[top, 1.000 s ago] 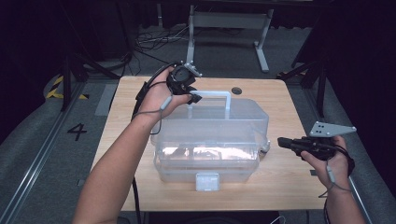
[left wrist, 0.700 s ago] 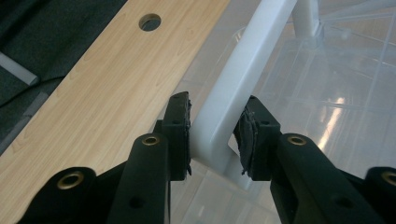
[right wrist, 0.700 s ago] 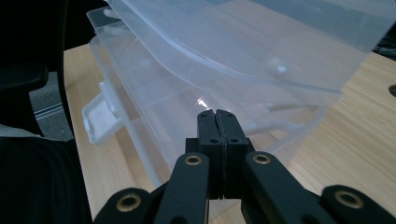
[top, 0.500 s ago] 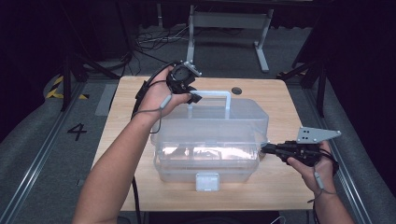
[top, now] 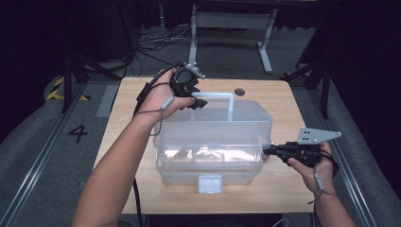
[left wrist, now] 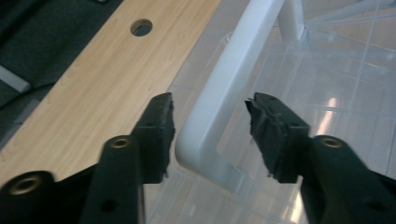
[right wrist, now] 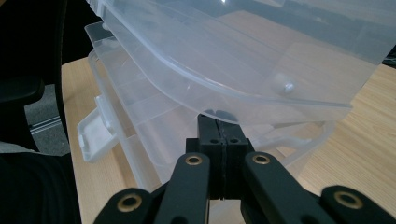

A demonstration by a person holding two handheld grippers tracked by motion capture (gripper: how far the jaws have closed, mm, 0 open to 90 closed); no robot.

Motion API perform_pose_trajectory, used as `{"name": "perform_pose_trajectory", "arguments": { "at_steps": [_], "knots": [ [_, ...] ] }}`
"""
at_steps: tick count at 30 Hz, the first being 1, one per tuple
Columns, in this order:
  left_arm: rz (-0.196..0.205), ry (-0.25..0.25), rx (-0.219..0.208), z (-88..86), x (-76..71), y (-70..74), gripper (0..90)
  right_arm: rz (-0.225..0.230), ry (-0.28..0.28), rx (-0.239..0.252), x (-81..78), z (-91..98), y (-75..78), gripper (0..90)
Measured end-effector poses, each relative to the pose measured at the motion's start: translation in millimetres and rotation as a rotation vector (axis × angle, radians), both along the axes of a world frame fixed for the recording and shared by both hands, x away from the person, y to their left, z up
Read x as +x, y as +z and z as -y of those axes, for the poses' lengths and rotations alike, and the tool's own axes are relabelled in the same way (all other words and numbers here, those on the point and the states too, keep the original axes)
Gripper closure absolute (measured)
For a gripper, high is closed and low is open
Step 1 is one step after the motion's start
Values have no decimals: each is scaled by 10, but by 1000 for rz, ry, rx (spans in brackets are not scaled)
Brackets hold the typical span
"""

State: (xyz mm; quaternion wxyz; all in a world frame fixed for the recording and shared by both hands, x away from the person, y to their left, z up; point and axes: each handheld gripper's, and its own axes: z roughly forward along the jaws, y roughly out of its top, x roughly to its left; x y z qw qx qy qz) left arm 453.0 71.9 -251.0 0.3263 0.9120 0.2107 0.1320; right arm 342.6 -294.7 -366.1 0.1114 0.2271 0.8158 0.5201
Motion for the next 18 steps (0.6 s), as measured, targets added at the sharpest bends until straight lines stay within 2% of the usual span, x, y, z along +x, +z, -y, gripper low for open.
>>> {"name": "perform_pose_trajectory", "arguments": {
  "at_steps": [2, 6, 18],
  "knots": [
    [5, 2, -8, -7, -19, 19, 416, -1, 0, 0, 2, -3, 3, 900],
    [28, 28, -49, -94, -113, 118, 400, 4, 6, -3, 26, -33, 10, 900],
    [77, 72, -140, -361, -400, 354, 459, 30, 7, 22, 130, -63, 82, 900]
  ]
}}
